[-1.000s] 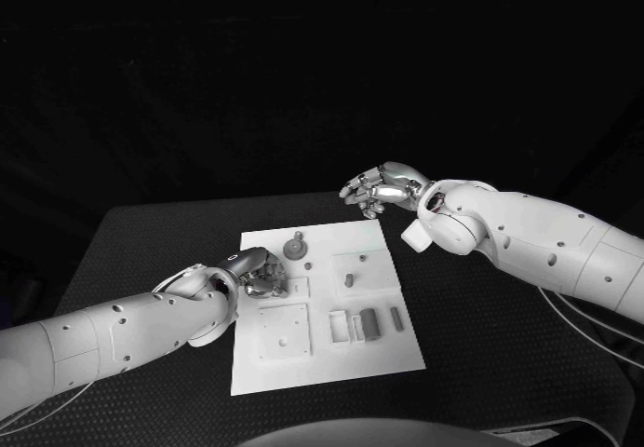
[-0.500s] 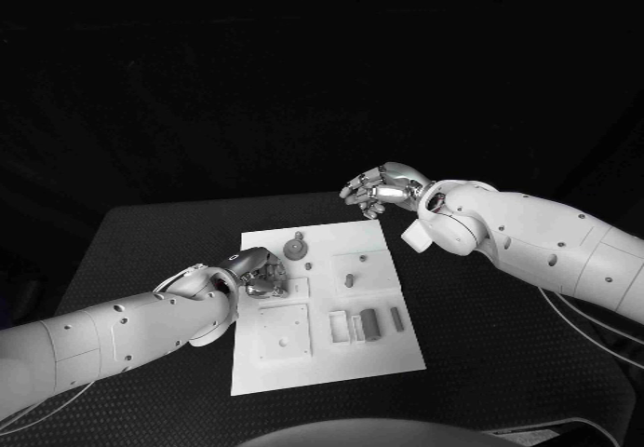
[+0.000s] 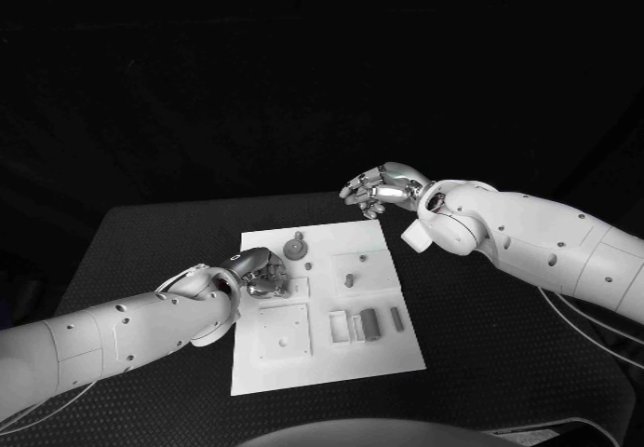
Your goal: Assemble the parts on the task board
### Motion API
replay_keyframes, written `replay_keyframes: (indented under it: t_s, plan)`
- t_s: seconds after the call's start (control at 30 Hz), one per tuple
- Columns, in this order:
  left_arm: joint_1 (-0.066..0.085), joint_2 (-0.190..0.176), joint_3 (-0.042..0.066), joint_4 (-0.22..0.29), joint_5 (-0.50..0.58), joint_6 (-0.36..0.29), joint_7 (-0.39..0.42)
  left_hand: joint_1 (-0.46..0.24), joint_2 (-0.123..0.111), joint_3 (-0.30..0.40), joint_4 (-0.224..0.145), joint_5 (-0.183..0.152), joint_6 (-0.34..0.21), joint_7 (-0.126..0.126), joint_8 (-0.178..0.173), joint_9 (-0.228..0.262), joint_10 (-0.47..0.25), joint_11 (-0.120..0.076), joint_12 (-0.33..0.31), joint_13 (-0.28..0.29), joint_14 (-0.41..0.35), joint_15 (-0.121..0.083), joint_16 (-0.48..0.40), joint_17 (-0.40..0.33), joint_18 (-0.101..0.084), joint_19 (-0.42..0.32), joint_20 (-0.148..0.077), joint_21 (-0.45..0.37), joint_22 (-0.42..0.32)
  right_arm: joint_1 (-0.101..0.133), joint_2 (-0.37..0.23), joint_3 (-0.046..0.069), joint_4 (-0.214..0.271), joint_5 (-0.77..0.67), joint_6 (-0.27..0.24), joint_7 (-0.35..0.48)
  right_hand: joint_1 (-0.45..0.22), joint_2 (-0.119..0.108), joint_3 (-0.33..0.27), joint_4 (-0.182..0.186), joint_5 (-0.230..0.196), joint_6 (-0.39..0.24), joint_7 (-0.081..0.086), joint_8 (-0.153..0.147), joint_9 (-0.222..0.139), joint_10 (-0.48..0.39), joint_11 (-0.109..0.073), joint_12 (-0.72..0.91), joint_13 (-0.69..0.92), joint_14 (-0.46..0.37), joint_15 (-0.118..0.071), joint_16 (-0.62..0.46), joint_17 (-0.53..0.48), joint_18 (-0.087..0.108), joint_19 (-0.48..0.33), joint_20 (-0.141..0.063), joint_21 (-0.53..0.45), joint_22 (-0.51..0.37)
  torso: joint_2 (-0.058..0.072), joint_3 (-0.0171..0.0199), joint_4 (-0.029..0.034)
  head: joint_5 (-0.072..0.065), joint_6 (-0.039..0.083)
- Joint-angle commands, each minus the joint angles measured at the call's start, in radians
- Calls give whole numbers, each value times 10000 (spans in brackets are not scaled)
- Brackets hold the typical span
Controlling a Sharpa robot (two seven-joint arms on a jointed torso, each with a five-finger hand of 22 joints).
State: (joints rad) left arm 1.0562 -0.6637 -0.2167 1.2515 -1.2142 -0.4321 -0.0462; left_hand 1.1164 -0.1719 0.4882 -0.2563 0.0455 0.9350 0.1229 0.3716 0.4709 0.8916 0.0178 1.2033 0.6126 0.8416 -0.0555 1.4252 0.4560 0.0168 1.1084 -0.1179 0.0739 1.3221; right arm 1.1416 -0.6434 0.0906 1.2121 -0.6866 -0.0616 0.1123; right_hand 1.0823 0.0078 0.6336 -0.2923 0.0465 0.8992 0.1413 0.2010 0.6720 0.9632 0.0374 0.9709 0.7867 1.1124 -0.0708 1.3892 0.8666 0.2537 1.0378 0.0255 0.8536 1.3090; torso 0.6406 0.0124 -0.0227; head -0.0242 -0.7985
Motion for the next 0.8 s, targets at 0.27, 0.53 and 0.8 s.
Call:
replay_keyframes:
  t_s: [0.27, 0.53, 0.8]
  plan:
    - [-128, 6, -89, -20, 11, 620, -409, -131, 0, -90, 13, 38, -4, 69, -40, -21, 4, 41, 58, 8, -55, 5, 48, -4, -168, 34, -35, -62, -297, -4, 3, 6, 1, -59, 69, 102, 49, -62, -54, -17, 38, 4, 55, -38, -10, 32, -22, 58, -11, 14, -21, -67, -10, 81, 60, -28, -14, 114, 0, 0, 5, -13, -12]
    - [-127, -5, -89, -38, 11, 546, -460, -166, -36, -113, 18, 35, -49, 82, -73, -35, 14, 49, 63, 9, -47, 1, 54, -5, -168, 44, -42, -59, -295, -4, 7, 6, -2, -59, 64, 102, 50, -66, -55, -17, 38, 4, 55, -39, -11, 32, -22, 59, -14, 14, -21, -68, -11, 81, 59, -28, -15, 114, 1, -5, 1, 4, -1]
    - [-127, 2, -89, -24, 11, 520, -418, -336, -254, -239, 29, 32, -281, 166, -220, -92, 37, 125, 67, 5, -27, -6, 59, -13, -168, 62, -51, -60, -298, -4, 13, 5, -5, -59, 65, 106, 52, -71, -56, -17, 38, 2, 56, -41, -12, 31, -22, 59, -17, 13, -21, -69, -11, 81, 59, -28, -16, 114, -1, -4, 7, 15, -3]
